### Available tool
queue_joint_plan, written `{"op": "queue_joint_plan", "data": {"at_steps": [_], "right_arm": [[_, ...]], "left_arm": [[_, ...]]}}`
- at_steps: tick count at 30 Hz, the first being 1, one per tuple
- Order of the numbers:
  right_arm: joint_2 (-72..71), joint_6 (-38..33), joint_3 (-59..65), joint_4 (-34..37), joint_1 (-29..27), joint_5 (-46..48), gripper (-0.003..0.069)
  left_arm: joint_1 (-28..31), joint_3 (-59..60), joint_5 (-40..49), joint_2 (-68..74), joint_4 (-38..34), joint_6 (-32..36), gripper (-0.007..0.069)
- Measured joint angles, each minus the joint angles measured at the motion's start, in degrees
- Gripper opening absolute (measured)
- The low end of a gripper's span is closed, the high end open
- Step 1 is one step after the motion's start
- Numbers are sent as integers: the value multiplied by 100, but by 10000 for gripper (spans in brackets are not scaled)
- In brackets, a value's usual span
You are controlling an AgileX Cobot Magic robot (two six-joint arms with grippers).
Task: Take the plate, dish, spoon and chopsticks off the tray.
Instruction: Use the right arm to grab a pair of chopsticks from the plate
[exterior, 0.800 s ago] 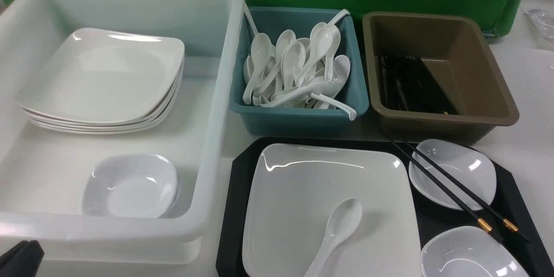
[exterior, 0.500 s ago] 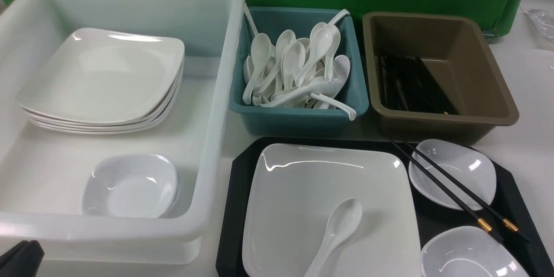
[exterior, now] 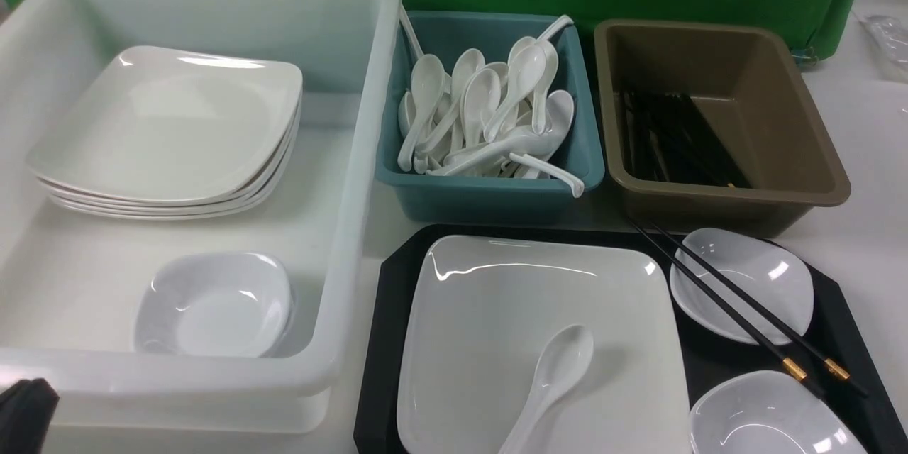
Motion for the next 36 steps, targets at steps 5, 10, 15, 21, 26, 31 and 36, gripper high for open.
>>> {"op": "queue_joint_plan", "data": {"at_steps": [5, 10, 15, 21, 26, 31, 36], "right_arm": [[0, 0, 0, -4, 0, 0, 242], [0, 0, 0, -4, 0, 0, 242], [0, 0, 0, -4, 0, 0, 242], [0, 0, 0, -4, 0, 0, 242], [0, 0, 0, -4, 0, 0, 242], [0, 0, 0, -4, 0, -6, 242], [0, 754, 0, 407, 0, -548, 242]], "left_arm": [[0, 0, -656, 0, -1320, -741, 17], [0, -345, -560, -1, -1701, -1267, 17], [0, -1785, 1204, 599, -1144, -167, 17], [-410, -3169, 2611, 2353, -625, 880, 17], [-1295, -3448, 2583, 3556, -528, 1091, 17], [-2342, -3489, 2172, 4508, -510, 1346, 17], [-2751, -3489, 1872, 4621, -499, 1650, 17]]}}
